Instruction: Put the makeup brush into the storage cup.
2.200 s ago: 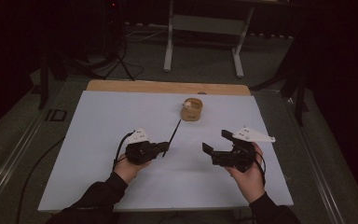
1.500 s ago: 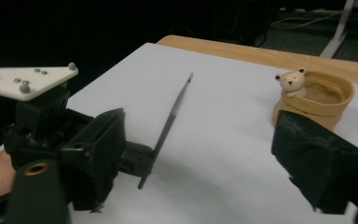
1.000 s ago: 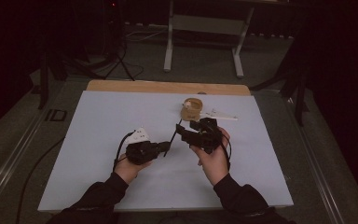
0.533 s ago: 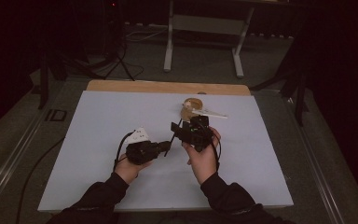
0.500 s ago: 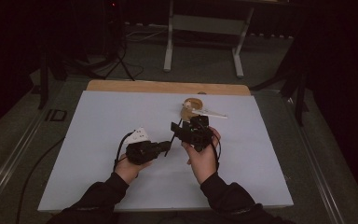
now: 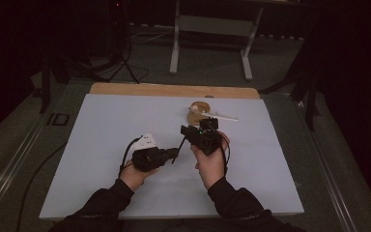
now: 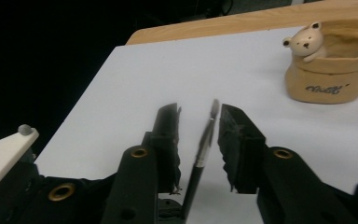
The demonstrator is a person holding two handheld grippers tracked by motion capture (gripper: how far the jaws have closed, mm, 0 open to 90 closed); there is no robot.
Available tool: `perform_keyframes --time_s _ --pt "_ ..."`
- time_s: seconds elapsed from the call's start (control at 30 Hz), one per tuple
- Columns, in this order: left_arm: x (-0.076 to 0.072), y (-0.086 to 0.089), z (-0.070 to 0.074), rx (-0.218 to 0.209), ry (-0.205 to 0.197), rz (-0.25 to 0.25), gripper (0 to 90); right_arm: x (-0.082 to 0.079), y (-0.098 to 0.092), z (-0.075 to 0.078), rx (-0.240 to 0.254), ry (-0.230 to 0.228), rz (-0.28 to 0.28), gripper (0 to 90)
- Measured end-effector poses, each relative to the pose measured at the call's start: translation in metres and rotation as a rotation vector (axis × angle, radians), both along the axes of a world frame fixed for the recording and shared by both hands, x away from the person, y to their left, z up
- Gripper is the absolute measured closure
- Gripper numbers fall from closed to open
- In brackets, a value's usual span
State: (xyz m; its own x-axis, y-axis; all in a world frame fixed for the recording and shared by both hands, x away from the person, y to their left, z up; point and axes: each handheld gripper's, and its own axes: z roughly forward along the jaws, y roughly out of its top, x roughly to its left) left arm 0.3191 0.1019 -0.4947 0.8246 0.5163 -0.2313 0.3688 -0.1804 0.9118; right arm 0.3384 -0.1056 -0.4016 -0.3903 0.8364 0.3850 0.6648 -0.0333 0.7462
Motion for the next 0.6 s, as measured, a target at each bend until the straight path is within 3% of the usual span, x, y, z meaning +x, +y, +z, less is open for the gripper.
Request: perform_keyframes --time_s 0.13,0.23,0.4,0.53,0.6 --pt "-0.0002 -0.0009 -0.0004 0.001 0.007 -0.007 85.7 -0.0003 0.0012 0.0001 -0.002 0.001 0.009 75.2" --pt "-0.0004 -0.0011 -0.0008 0.006 0.005 -0.011 85.7 -0.0001 0.0014 0.0002 -0.004 0.003 0.023 84.1" --pt "0.0000 -0.0024 -0.0015 0.003 0.022 -0.017 85.8 -0.0007 0.0019 -0.0009 -0.011 -0.006 0.034 85.0" --pt "-0.0007 -0.0037 -0.0015 0.014 0.012 -0.011 85.9 -0.0019 0.0029 -0.0010 -0.011 -0.010 0.054 85.5" --pt "-0.0013 -0.0043 -0.0017 -0.006 0.017 -0.014 85.4 -0.0028 0.0033 -0.0005 -0.011 -0.019 0.060 85.5"
